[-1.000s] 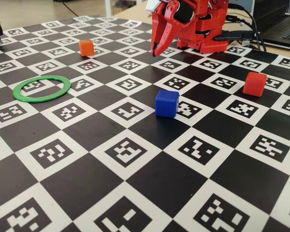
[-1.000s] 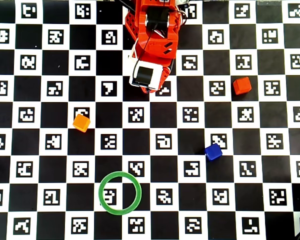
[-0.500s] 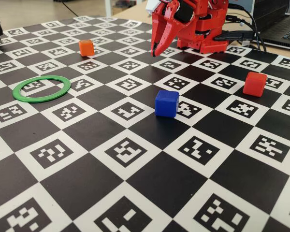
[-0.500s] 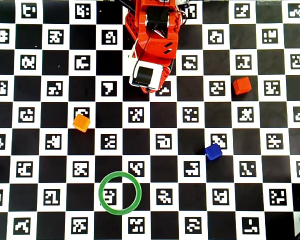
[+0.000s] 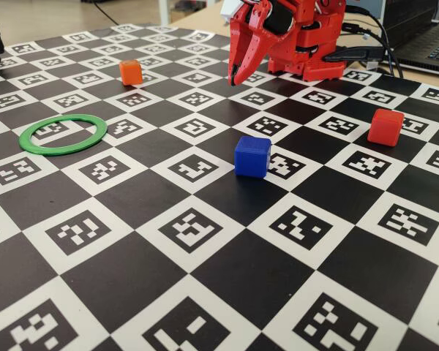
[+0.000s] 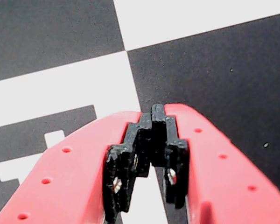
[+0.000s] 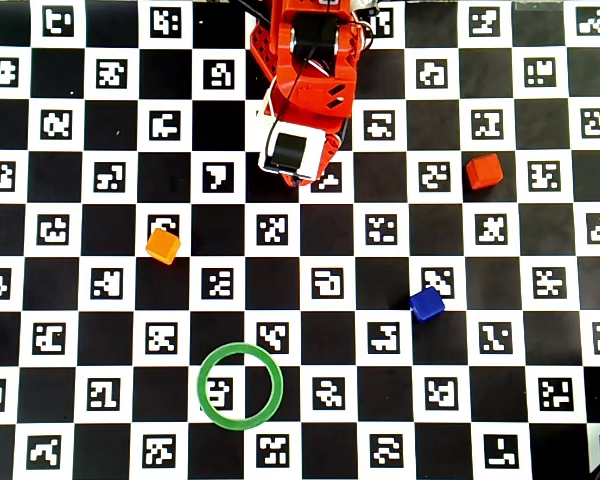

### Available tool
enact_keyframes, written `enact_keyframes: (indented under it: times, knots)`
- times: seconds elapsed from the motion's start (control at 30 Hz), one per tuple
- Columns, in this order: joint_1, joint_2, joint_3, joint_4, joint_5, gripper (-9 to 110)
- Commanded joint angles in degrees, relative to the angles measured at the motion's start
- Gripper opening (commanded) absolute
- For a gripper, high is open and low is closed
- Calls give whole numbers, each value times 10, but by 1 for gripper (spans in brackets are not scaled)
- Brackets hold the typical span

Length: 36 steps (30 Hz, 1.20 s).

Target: Grab the red cube then put it in the green circle then put the blue cube on top and finally the orange cube on top

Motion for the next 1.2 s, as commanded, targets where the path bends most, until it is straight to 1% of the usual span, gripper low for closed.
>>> enact_keyframes:
  times: [0.0,0.93,1.07,1.17]
  knots:
    - [4,29,33,55,-3,-5]
    - [1,29,33,54,-8,-5]
    - [6,14,25,15,23,-5]
    - [4,-28,-11,-12,62,-5]
